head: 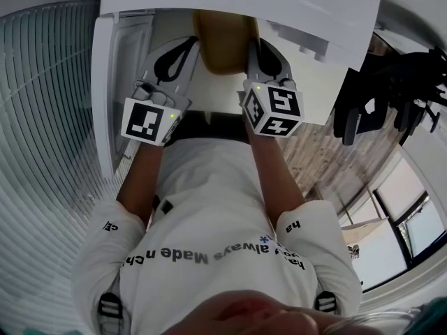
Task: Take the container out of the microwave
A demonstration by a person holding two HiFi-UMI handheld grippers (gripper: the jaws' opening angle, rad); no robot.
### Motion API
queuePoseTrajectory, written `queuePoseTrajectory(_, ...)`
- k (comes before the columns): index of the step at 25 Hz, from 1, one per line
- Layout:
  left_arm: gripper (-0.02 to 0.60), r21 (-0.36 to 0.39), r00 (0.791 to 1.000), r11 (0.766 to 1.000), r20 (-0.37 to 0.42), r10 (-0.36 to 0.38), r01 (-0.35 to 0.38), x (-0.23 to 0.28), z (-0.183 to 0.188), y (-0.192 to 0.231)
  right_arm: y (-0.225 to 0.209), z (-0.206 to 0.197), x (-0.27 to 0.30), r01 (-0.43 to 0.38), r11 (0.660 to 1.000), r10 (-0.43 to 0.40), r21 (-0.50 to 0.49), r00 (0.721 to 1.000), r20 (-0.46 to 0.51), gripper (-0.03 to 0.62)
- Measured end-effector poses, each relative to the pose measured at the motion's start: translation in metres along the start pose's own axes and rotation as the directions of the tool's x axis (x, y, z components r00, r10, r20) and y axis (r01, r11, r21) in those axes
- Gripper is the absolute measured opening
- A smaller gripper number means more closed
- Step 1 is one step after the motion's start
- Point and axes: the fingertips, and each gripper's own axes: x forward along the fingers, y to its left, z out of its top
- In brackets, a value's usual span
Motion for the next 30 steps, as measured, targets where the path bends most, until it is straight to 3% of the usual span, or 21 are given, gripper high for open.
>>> queuePoseTrajectory(11,0.003,-0.010,1.000,1.000,-0.015,-0.023,0.023,0.002,-0.007,-0.018,-0.016,-0.027,-0.030,-0.009,1.000,0.009,0.005,0.999,-0.040,0.014)
queuePoseTrajectory(30,0.003,-0.026,0.996,0.998,-0.061,-0.057,0.056,0.009,-0.044,-0.040,-0.073,-0.085,-0.059,0.122,0.991,-0.120,0.060,0.992,-0.043,0.014)
